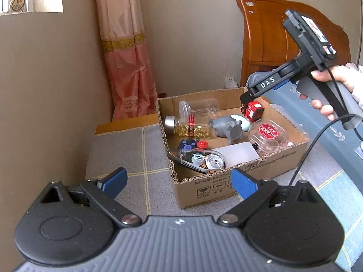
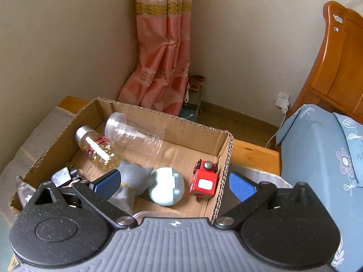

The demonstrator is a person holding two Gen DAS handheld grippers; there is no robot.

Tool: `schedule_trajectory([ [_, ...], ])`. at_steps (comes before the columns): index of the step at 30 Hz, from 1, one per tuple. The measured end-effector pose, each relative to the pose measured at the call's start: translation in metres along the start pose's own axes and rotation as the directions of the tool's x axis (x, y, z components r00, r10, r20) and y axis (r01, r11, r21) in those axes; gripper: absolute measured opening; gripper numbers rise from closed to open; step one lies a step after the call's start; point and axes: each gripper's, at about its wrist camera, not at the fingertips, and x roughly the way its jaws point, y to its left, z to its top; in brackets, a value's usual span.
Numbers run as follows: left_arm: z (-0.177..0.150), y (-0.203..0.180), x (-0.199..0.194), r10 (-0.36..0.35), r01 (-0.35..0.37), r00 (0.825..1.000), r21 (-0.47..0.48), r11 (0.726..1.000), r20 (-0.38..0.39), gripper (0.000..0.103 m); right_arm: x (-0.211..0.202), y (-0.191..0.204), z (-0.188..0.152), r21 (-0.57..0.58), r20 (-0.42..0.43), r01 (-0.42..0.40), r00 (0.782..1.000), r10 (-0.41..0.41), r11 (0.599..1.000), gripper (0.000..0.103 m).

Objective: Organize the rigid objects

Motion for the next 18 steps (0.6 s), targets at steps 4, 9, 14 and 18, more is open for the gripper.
schedule_trajectory([
  [4, -0.001, -0.002, -0.007, 0.002, -0.002, 1.000, -0.001, 1.000, 0.004, 0.098, -0.017, 0.004, -0.006, 0.005, 0.014, -0.002, 1.000, 0.002, 1.000, 0.103],
  [9, -0.002, -0.008, -0.015, 0.016, -0.016, 1.000, 0.000, 1.000, 0.008, 0.098, -0.043, 0.012, -0.021, 0.009, 0.017, 0.013, 1.000, -0.013, 1.000, 0.103],
  [14, -0.005, -0.016, -0.023, 0.042, -0.042, 0.999, 0.003, 0.999, 0.015, 0.098, -0.075, 0.023, -0.050, 0.002, 0.031, 0.076, 0.997, -0.076, 0.997, 0.103],
  [18, -0.012, -0.024, -0.030, 0.094, -0.094, 0.995, -0.016, 0.995, 0.018, 0.098, -0.098, 0.033, -0.084, 0.025, 0.041, 0.145, 0.988, -0.146, 0.989, 0.103],
])
